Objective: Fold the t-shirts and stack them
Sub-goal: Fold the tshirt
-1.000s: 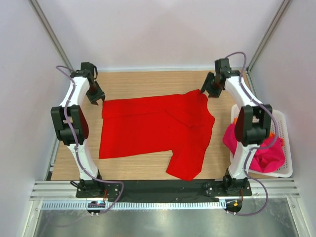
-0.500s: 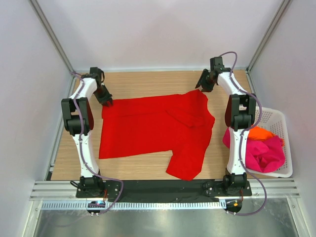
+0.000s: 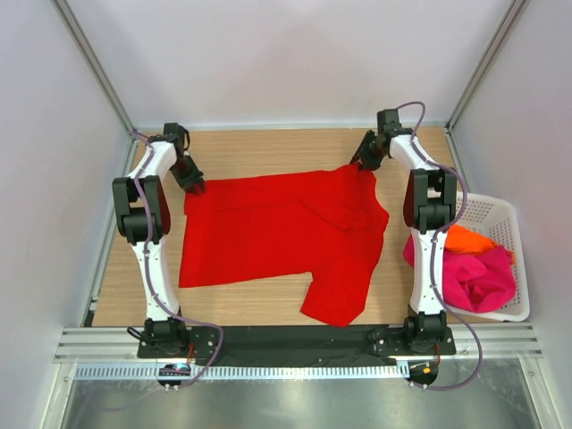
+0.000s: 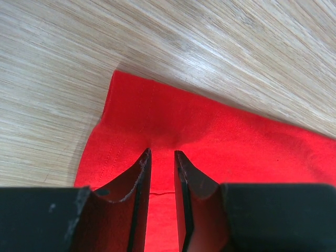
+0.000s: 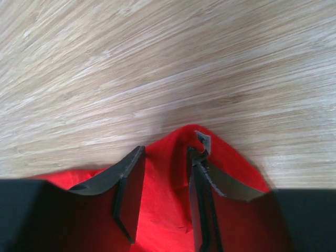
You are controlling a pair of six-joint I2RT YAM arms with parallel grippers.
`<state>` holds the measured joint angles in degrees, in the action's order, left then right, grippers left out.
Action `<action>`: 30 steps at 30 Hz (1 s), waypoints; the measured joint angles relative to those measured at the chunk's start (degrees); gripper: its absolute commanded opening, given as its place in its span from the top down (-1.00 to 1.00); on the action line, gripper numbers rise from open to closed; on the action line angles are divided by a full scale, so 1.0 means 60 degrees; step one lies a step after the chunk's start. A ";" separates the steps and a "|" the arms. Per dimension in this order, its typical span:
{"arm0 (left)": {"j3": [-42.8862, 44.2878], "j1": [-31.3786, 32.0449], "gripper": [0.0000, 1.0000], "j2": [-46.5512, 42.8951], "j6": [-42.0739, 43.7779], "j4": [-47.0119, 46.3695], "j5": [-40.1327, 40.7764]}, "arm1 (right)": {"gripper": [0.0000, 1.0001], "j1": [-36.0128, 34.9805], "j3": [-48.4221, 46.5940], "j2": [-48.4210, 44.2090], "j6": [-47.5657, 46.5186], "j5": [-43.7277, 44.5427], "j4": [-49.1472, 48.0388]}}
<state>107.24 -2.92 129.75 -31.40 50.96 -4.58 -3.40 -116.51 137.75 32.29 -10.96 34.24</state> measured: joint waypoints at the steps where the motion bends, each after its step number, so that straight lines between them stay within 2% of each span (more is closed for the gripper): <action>1: 0.0000 0.0000 0.50 0.0000 -0.0004 0.0000 0.0004 | 0.40 0.0000 0.0000 0.0036 0.0018 -0.0011 -0.0011; 2: 0.0000 0.0000 0.50 0.0000 -0.0015 0.0000 0.0007 | 0.66 0.0000 -0.0004 0.0062 0.0033 -0.0022 -0.0040; 4: -0.0004 0.0004 0.50 0.0007 -0.0029 0.0004 0.0058 | 0.98 0.0000 -0.0044 0.0124 0.0127 -0.0011 -0.0062; 9: -0.0029 0.0000 0.50 0.0066 -0.0033 0.0022 0.0259 | 0.98 0.0007 0.0113 0.0062 0.0215 0.0743 -0.0229; 14: -0.0036 0.0000 0.49 0.0124 -0.0095 0.0033 0.0321 | 0.98 -0.0004 0.1086 -0.0463 0.0164 0.1446 -0.0871; 30: 0.0076 0.0022 0.48 -0.0051 -0.0186 0.0011 0.0823 | 0.98 0.0000 0.0987 -0.0495 -0.0109 0.1723 -0.1195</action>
<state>107.70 -2.79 129.45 -32.51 51.03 0.36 -3.40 -110.59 134.78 31.64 -0.62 27.07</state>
